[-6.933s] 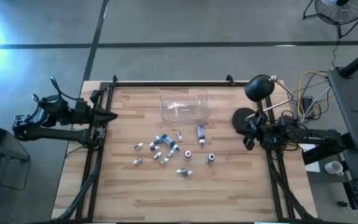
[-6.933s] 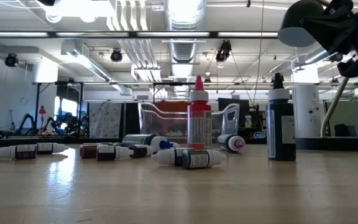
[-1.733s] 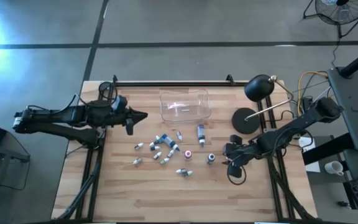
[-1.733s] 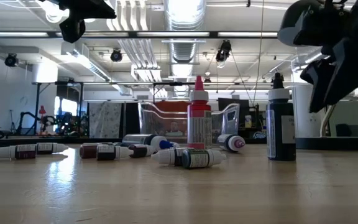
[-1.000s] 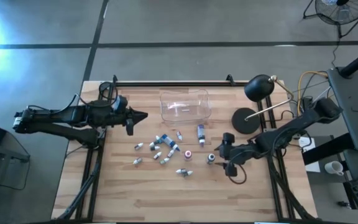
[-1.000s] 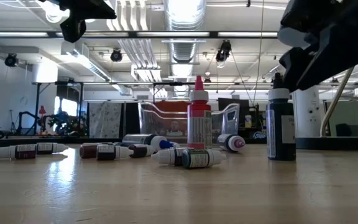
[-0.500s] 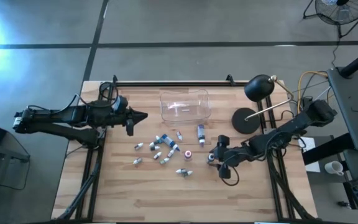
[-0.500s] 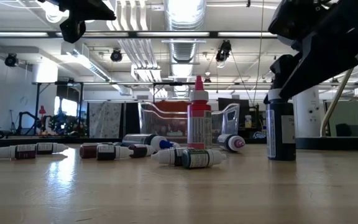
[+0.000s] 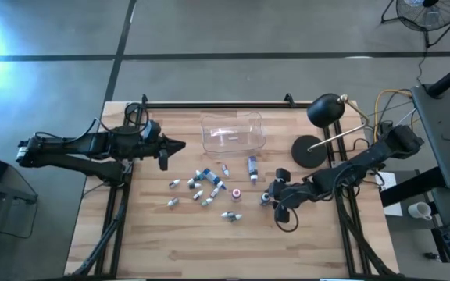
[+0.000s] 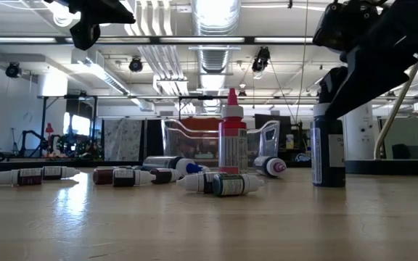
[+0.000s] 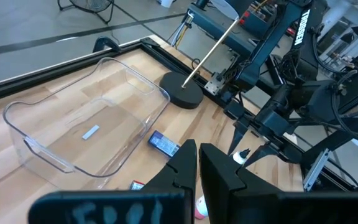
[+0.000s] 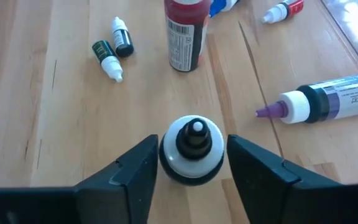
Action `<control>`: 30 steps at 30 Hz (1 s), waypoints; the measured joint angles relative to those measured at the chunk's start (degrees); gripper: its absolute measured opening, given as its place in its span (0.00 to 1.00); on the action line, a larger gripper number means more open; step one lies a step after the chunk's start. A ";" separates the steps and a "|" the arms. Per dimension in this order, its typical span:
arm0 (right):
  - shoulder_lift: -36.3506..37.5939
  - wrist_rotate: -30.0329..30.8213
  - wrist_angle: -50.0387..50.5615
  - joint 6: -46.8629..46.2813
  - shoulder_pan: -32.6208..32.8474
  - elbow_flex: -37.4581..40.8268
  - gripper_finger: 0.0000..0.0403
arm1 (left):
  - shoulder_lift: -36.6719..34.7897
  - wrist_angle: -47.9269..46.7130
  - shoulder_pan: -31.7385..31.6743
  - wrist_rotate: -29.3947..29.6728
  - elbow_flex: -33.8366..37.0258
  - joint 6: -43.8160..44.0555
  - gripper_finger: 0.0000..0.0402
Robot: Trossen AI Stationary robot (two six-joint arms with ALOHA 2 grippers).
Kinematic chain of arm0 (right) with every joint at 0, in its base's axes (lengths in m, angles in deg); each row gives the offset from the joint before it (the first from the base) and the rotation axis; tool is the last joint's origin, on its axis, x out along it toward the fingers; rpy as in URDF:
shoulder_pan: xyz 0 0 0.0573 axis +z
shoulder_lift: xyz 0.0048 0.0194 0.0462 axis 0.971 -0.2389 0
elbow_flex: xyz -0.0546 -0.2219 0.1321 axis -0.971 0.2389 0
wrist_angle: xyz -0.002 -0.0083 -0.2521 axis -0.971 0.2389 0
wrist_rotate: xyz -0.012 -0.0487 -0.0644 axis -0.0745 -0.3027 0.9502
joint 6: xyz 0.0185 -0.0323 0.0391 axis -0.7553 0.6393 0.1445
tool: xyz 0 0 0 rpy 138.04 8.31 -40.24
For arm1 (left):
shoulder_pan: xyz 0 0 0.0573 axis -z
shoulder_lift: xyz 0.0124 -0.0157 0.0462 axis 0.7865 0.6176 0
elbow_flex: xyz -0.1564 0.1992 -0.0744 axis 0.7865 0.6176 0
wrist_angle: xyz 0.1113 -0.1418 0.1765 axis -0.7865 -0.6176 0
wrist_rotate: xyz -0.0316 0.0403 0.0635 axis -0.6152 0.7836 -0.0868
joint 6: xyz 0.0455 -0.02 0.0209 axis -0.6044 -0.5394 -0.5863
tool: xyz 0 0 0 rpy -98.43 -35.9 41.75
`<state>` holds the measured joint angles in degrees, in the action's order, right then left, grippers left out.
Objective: Pick & Place food coloring
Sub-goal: Put the large black food coloring bottle into the transparent bin
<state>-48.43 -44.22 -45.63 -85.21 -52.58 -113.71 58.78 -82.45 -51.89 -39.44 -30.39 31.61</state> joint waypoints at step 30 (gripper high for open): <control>5.67 27.00 2.11 -5.06 -13.76 -9.46 0.26 | 0.24 0.02 0.00 -0.01 0.00 -0.87 0.00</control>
<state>-42.77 -17.22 -43.52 -90.27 -66.35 -123.17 59.02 -82.43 -51.89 -39.46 -30.39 30.74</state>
